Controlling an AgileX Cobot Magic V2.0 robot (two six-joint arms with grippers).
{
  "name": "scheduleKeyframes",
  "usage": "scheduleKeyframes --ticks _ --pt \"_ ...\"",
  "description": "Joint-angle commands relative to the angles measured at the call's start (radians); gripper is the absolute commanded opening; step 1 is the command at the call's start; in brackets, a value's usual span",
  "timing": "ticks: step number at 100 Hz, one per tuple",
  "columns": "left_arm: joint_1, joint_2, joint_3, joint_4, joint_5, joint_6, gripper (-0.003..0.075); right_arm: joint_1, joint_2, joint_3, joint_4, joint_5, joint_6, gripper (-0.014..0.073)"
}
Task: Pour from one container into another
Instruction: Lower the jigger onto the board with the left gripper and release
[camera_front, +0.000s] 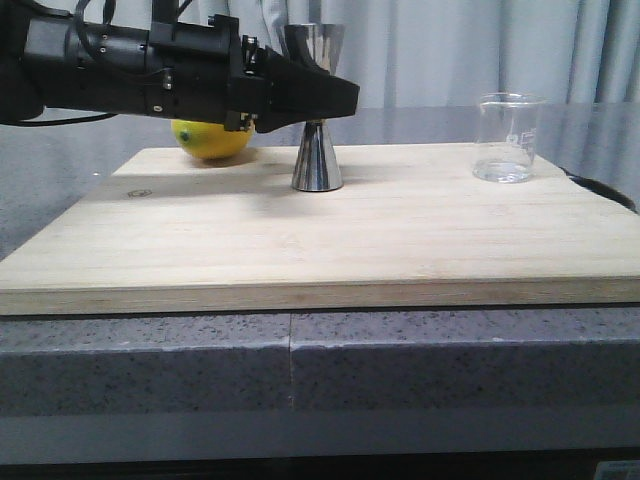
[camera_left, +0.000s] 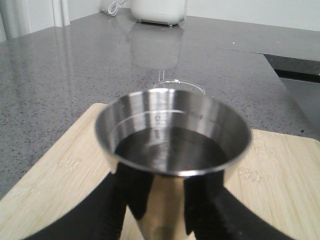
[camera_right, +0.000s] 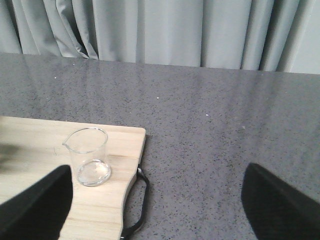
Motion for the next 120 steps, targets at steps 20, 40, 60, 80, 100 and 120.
scheduleKeyframes --ticks 20,40,60,80,100,120 --pt "-0.008 -0.049 -0.029 -0.075 0.117 0.003 0.0269 -0.006 -0.002 -0.026 -0.014 -0.078 0.002 0.0619" --pt "-0.008 -0.049 -0.029 -0.075 0.117 -0.013 0.0476 -0.006 -0.002 -0.026 -0.014 -0.078 0.002 0.0619" --pt "-0.006 -0.059 -0.029 -0.035 0.117 -0.038 0.0567 -0.006 -0.002 -0.026 -0.014 -0.078 0.002 0.0619" --pt "-0.006 -0.106 -0.029 0.066 0.054 -0.129 0.0566 -0.006 -0.002 -0.026 -0.014 -0.078 0.002 0.0619" --pt "-0.006 -0.201 -0.029 0.218 -0.07 -0.261 0.0566 -0.006 -0.002 -0.026 -0.014 -0.078 0.002 0.0619" --pt "-0.006 -0.324 -0.029 0.496 -0.234 -0.51 0.0566 -0.006 -0.002 -0.026 -0.014 -0.067 0.002 0.0619"
